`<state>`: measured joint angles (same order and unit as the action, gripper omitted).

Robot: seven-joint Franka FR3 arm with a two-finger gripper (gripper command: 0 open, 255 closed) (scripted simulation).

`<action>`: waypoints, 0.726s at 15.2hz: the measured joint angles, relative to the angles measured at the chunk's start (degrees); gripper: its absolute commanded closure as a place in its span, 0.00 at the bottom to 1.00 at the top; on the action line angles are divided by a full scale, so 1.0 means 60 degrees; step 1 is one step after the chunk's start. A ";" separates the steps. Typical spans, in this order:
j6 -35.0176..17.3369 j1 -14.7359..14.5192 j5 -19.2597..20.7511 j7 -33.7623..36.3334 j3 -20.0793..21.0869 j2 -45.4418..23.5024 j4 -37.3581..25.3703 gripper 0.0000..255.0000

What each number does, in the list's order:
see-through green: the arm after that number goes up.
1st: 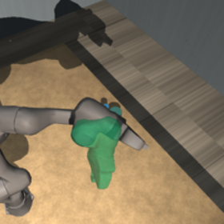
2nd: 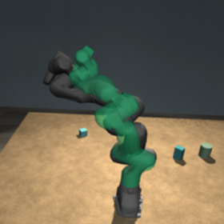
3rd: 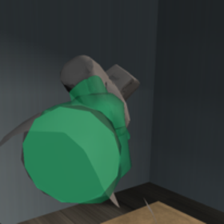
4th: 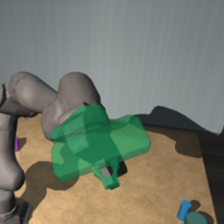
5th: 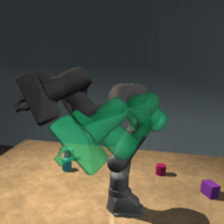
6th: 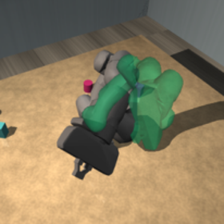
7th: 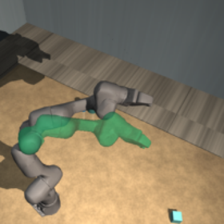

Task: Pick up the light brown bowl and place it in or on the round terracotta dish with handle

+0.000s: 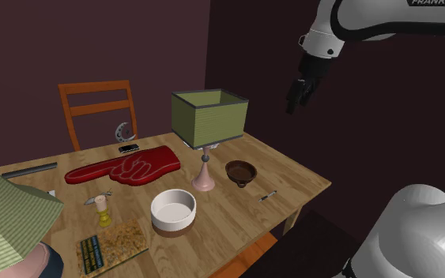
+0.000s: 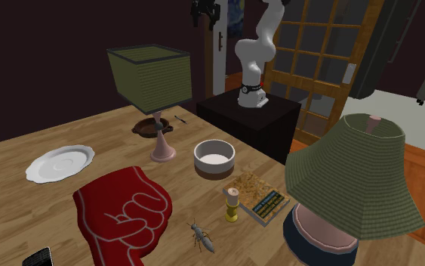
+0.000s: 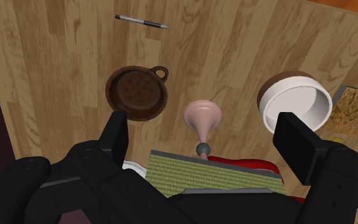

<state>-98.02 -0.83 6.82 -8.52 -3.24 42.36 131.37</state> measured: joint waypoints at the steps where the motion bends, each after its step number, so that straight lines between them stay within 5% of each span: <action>1: 0.0000 0.0000 0.0000 0.0000 0.0000 0.0000 0.0000 0.00; 11: -0.2499 -0.0287 -0.0412 0.1160 0.0646 -0.1343 0.1338 0.00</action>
<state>-113.01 -2.55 4.35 -1.56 0.64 34.30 139.40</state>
